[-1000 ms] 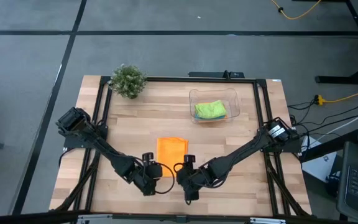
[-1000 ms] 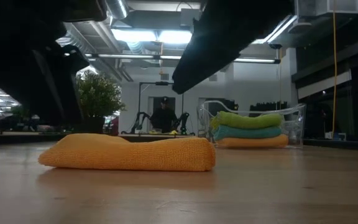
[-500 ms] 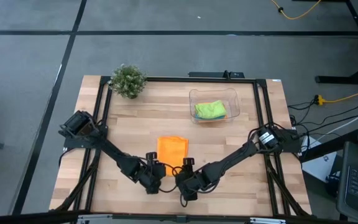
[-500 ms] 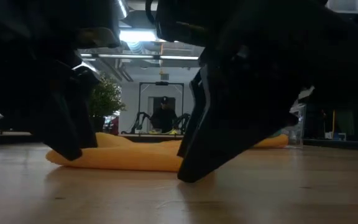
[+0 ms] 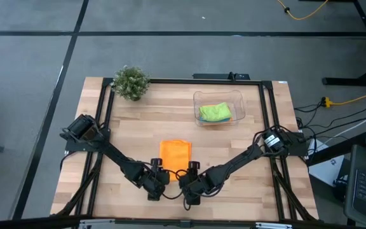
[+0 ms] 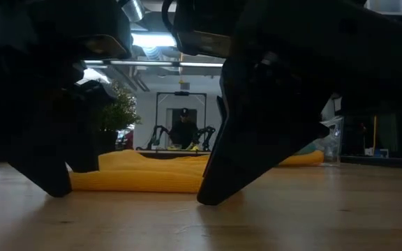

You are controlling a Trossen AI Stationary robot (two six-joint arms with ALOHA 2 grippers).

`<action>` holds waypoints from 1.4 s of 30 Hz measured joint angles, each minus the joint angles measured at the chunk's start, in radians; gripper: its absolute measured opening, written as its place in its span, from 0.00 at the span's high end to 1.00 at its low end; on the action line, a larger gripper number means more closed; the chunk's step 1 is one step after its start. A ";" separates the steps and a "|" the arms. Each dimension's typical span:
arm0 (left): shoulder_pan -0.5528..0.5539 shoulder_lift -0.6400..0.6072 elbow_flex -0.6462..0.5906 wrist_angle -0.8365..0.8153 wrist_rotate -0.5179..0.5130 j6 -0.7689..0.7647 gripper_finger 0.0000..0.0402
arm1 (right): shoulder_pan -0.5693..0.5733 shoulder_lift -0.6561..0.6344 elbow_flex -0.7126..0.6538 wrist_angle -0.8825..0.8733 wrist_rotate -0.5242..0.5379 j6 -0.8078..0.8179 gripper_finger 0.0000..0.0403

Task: Fold microfiber towels
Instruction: Fold the orange microfiber cloth

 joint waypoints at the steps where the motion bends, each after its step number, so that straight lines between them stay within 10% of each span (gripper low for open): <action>1: 0.000 0.001 0.000 0.000 -0.001 0.000 0.54 | 0.000 0.000 0.000 -0.001 0.000 0.000 0.40; 9: 0.000 0.036 0.003 -0.015 -0.011 -0.028 0.59 | 0.000 0.001 -0.001 -0.001 -0.004 0.000 0.56; 21: -0.012 0.048 0.003 -0.017 -0.034 -0.129 0.98 | -0.003 0.001 -0.002 -0.010 0.000 0.056 0.97; 42: -0.057 -0.047 0.231 -0.046 0.314 -0.319 1.00 | 0.040 -0.154 -0.002 0.021 -0.412 0.328 1.00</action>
